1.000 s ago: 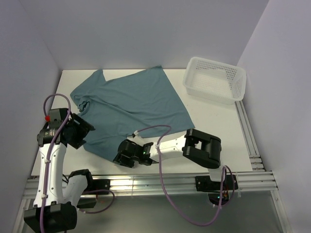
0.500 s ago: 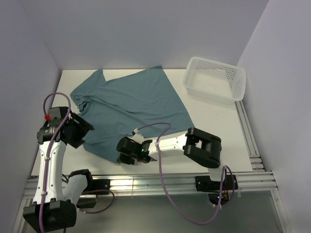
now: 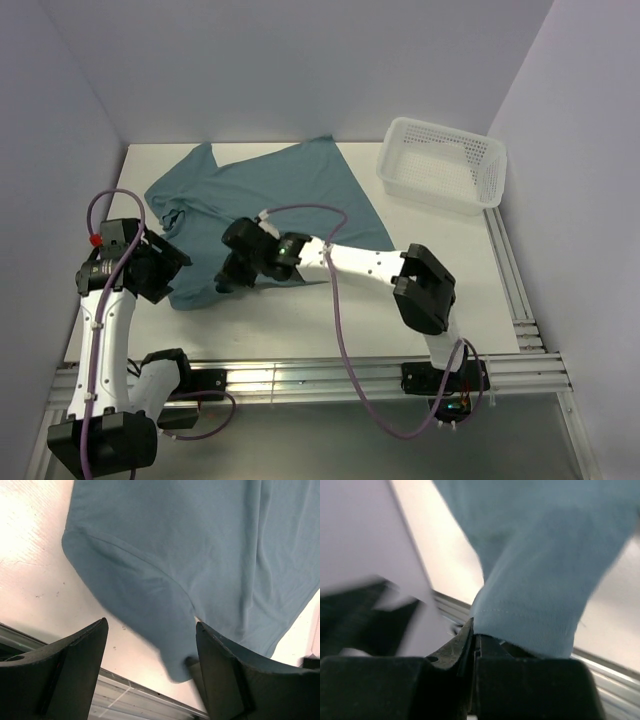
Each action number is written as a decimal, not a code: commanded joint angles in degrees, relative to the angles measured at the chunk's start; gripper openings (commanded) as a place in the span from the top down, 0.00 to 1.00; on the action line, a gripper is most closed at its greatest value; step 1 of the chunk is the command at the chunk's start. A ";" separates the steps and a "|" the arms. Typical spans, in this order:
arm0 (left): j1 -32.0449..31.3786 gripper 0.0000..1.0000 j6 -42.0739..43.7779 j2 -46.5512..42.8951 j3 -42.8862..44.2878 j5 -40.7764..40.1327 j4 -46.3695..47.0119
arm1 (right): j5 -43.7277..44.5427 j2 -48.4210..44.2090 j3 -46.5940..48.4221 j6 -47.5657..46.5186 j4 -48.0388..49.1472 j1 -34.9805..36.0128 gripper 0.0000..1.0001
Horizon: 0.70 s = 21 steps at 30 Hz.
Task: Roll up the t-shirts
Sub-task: Fold the tshirt
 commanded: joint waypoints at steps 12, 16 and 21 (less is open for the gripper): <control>0.06 0.25 2.52 1.14 -6.12 0.93 10.02 | -5.87 13.31 7.91 -8.77 10.25 -13.15 0.36; -0.20 0.26 2.70 0.09 -8.75 2.77 12.57 | -7.36 8.48 2.90 -13.07 13.33 -16.22 0.32; -2.22 0.29 0.16 -1.15 -12.80 3.83 16.17 | -11.05 1.54 -5.01 -22.44 13.95 -19.13 0.39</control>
